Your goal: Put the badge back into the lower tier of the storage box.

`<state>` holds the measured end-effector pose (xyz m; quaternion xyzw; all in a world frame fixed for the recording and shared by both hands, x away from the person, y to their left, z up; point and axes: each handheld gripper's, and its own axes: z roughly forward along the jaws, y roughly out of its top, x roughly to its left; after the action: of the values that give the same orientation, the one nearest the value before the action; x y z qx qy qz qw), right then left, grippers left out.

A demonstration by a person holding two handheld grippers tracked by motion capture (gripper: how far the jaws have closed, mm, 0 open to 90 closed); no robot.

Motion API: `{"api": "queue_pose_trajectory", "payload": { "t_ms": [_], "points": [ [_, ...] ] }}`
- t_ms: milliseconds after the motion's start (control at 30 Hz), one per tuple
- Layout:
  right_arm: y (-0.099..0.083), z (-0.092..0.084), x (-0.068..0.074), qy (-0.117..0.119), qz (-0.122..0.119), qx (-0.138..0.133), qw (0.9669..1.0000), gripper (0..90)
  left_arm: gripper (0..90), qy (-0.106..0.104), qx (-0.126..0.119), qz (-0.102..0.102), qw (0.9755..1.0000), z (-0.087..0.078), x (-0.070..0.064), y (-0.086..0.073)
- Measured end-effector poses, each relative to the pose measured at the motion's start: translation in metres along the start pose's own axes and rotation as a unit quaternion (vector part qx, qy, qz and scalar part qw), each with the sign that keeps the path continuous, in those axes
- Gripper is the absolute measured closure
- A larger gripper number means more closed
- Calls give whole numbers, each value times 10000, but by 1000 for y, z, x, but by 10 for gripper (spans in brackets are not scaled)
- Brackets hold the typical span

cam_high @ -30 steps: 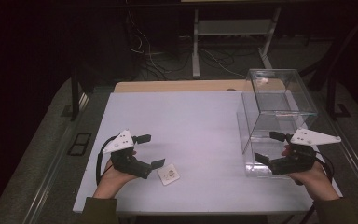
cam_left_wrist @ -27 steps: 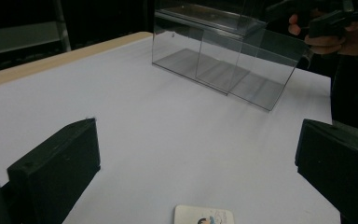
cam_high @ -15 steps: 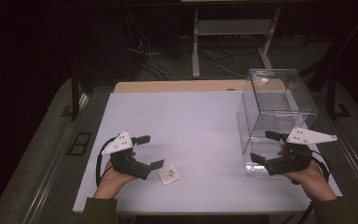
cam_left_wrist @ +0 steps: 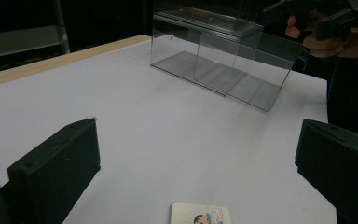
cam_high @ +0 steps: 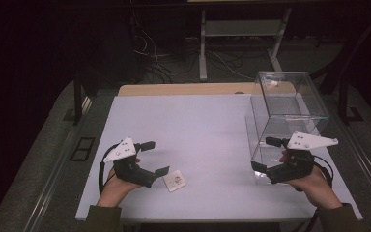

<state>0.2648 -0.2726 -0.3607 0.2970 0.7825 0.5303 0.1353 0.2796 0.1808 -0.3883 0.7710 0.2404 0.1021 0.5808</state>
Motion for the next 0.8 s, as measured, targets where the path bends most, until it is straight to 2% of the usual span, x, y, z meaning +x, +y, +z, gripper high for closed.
{"api": "queue_pose_trajectory", "payload": {
  "t_ms": [800],
  "points": [
    [10,38,19,266,-84,274,9992,4,0,-25,-60,-6,10000,-1,0,1]
  ]
}}
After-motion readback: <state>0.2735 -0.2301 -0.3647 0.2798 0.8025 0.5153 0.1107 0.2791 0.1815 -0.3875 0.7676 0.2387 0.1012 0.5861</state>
